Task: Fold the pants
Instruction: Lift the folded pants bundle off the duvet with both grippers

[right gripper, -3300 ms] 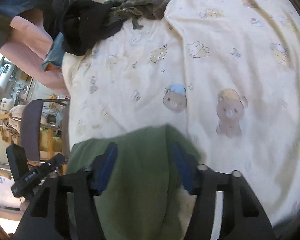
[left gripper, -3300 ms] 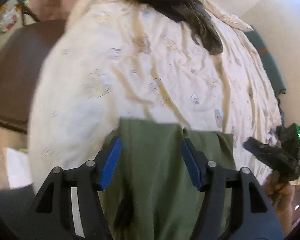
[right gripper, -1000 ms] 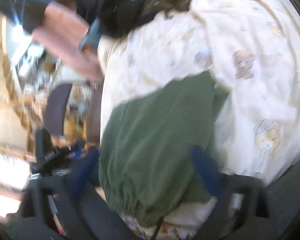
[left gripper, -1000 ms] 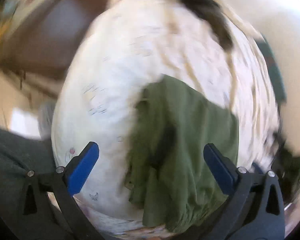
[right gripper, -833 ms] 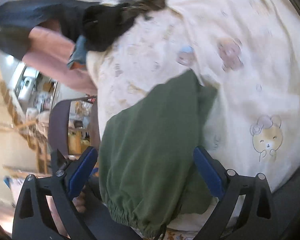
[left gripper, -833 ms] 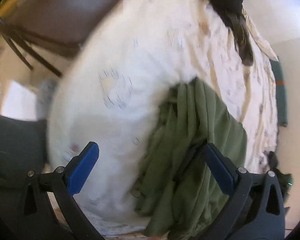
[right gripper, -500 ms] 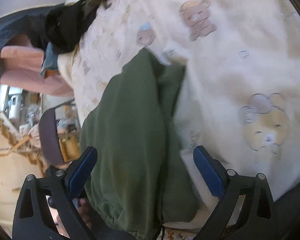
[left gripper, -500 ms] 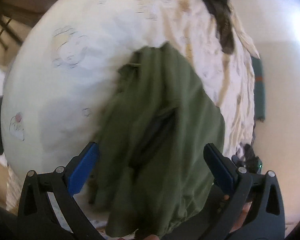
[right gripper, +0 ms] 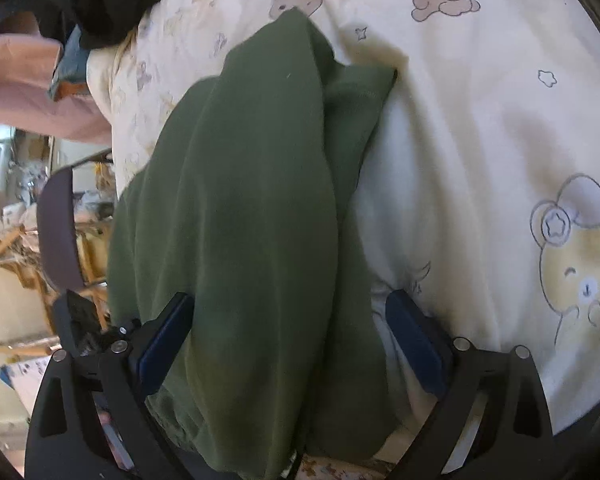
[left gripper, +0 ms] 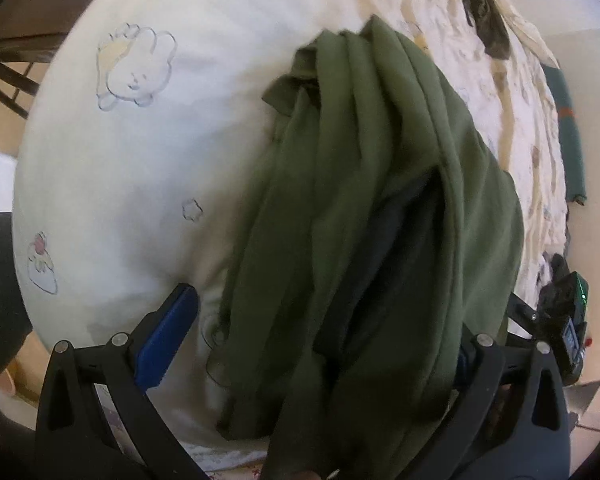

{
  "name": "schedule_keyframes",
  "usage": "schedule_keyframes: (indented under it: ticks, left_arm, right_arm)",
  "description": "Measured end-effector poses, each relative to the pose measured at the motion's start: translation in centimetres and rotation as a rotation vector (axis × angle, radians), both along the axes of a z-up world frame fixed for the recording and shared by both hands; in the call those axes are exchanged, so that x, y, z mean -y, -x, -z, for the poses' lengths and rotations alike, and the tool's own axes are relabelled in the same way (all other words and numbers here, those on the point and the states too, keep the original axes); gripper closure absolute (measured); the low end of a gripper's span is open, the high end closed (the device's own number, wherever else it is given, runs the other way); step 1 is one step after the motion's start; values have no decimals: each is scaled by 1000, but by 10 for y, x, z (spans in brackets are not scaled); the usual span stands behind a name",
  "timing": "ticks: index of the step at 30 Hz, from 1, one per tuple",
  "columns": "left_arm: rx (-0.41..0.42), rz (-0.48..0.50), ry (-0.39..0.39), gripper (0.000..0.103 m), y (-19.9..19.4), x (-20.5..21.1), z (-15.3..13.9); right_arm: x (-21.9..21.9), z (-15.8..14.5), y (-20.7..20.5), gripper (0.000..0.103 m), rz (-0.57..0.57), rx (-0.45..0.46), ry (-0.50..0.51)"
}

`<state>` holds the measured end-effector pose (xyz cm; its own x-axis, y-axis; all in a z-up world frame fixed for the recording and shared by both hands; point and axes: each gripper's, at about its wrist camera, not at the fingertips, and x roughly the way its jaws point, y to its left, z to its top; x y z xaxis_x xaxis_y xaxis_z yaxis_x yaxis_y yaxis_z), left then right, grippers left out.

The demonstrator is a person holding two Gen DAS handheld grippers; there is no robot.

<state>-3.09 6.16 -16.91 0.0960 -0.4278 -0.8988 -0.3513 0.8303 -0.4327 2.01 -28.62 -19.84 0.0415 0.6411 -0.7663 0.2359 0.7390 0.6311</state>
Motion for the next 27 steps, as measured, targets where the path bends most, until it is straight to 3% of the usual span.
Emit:
schedule_keyframes:
  ticks: [3,5,7,8,9,12,15,20,22,23,27]
  left_arm:
    - [-23,46,17,0,5,8,5]
    - [-38,70,36,0,5,12,7]
    - [-37,86,56,2,3,20,8]
    - [-26,90,68,14,3,22,7]
    - [-20,103,85,36,1,26,7]
    - [24,161,87,66,-1,35,-4]
    - [39,197,92,83,8,36,-20]
    - [59,215,136,88,34,33,-43]
    - [55,195,150,89,40,28,-48]
    - [63,183,150,89,40,24,-52]
    - [100,164,151,90,39,22,-60]
  right_arm:
    - [-11,5,9,4,-40,-62,-103]
    - [-24,0,13,5,-97,-36,-76]
    - [-29,0,11,5,-76,-13,-75]
    - [-28,3,10,10,-43,-1,-75]
    - [-30,6,10,21,-30,0,-68]
    - [-38,-6,15,46,-64,40,-29]
    - [-41,-22,29,50,-72,63,-37]
    - [-67,-33,51,53,-161,37,-96]
    - [-78,-42,57,62,-183,74,-69]
    - [-79,-45,56,74,-186,95,-59]
    - [-68,-43,42,81,-96,143,-73]
